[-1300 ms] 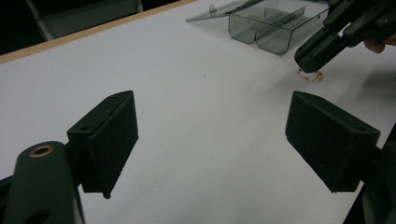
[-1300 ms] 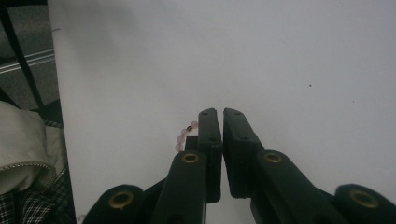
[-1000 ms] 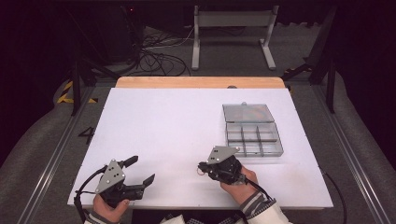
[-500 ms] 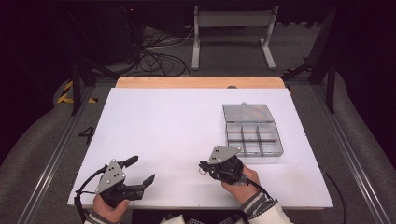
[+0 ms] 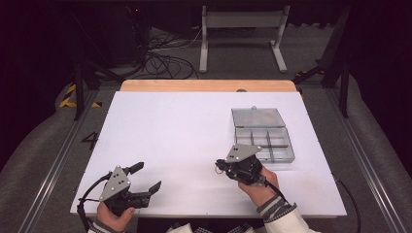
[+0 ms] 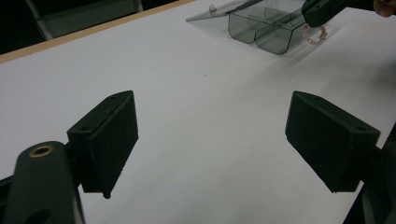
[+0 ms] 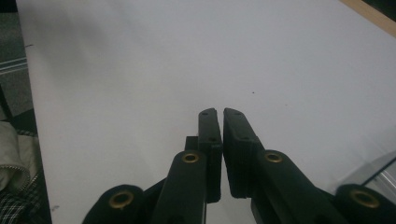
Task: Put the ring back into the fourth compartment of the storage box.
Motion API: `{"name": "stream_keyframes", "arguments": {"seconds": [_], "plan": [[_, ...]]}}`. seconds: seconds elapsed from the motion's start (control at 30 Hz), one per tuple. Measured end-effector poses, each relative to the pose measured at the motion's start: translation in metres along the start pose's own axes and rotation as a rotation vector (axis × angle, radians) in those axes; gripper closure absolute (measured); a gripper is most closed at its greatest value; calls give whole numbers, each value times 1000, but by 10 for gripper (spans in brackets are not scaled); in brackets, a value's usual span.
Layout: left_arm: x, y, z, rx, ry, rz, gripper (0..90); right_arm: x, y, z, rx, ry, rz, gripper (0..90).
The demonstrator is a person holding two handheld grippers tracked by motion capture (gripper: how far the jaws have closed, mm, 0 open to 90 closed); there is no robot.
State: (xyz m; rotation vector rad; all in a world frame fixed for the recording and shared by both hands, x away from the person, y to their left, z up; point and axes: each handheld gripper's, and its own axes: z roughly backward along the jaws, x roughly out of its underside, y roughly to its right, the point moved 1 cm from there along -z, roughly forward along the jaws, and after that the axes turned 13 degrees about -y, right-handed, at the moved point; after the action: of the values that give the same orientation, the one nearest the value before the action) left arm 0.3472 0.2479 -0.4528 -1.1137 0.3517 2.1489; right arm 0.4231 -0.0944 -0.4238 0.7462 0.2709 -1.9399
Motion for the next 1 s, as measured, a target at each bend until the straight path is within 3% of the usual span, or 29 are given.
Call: {"name": "stream_keyframes", "arguments": {"seconds": [0.47, 1.0], "plan": [[0, 0, 0, 2, -4, 4, 178, 6, 23, 15, 60, -7, -64, 866], [0, 0, -1, 3, -10, 5, 178, 17, 48, 21, 123, -26, -140, 866]]}}
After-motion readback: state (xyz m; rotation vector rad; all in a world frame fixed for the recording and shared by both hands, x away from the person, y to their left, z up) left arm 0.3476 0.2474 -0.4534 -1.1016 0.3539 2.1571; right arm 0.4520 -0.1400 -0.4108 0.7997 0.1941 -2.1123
